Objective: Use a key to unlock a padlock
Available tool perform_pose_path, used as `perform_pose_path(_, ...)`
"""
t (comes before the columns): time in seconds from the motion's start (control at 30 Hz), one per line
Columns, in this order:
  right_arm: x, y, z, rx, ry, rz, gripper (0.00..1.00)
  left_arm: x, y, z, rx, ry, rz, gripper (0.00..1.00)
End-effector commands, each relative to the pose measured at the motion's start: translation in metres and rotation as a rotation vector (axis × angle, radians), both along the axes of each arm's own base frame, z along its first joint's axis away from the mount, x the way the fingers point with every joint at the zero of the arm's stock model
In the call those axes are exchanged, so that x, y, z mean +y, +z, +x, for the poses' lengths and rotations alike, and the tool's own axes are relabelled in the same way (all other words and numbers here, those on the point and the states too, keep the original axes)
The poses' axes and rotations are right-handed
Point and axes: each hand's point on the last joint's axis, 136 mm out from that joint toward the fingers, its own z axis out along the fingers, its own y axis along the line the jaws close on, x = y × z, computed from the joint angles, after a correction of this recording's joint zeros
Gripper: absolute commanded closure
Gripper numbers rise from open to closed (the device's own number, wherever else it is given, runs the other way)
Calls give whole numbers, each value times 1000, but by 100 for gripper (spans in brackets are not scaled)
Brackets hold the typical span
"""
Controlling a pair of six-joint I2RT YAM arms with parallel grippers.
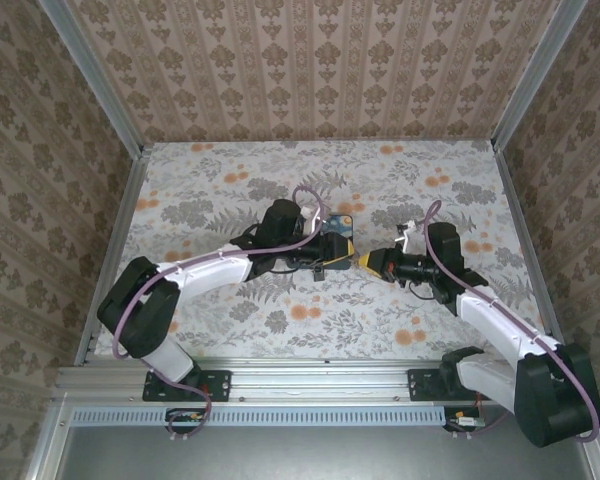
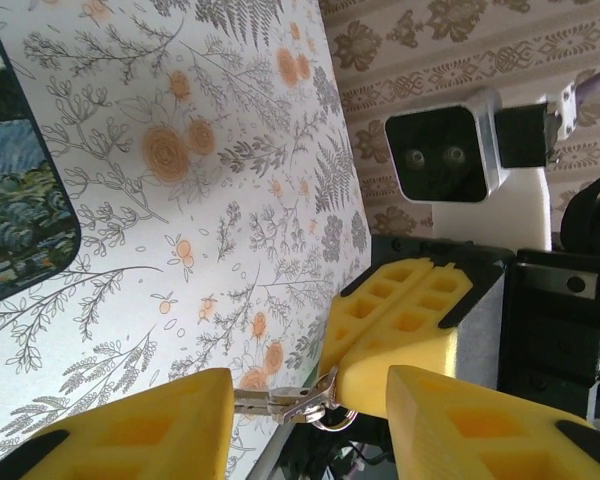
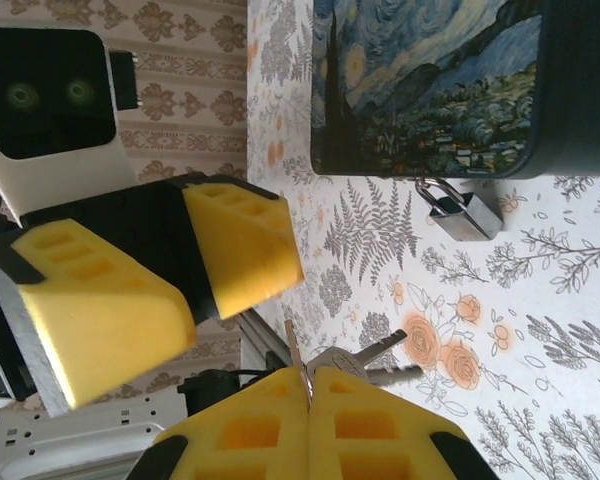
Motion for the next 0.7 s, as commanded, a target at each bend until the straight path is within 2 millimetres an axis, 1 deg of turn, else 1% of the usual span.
perform_pose_path(0.0, 8, 24, 7, -61, 24, 42, 100, -9, 16, -2, -11, -44, -58, 57)
perform_pose_path(0.13, 10, 26, 9, -66, 24, 47, 100, -10, 16, -3, 0, -51, -75, 60)
perform_pose_path(0.27, 13, 27, 10, -67, 28, 50, 100, -13, 17, -3, 15, -51, -105, 68)
perform_pose_path(0.4, 14, 29, 12, -73, 25, 54, 100, -14, 17, -3, 24, -52, -123, 74)
perform_pose_path(0.53, 13, 30, 14, -78, 16, 55, 100, -12, 20, -3, 23, -53, -131, 76)
perform_pose_path(0.67, 12, 27, 17, -72, 1, 48, 100, -8, 22, -1, 23, -45, -137, 76)
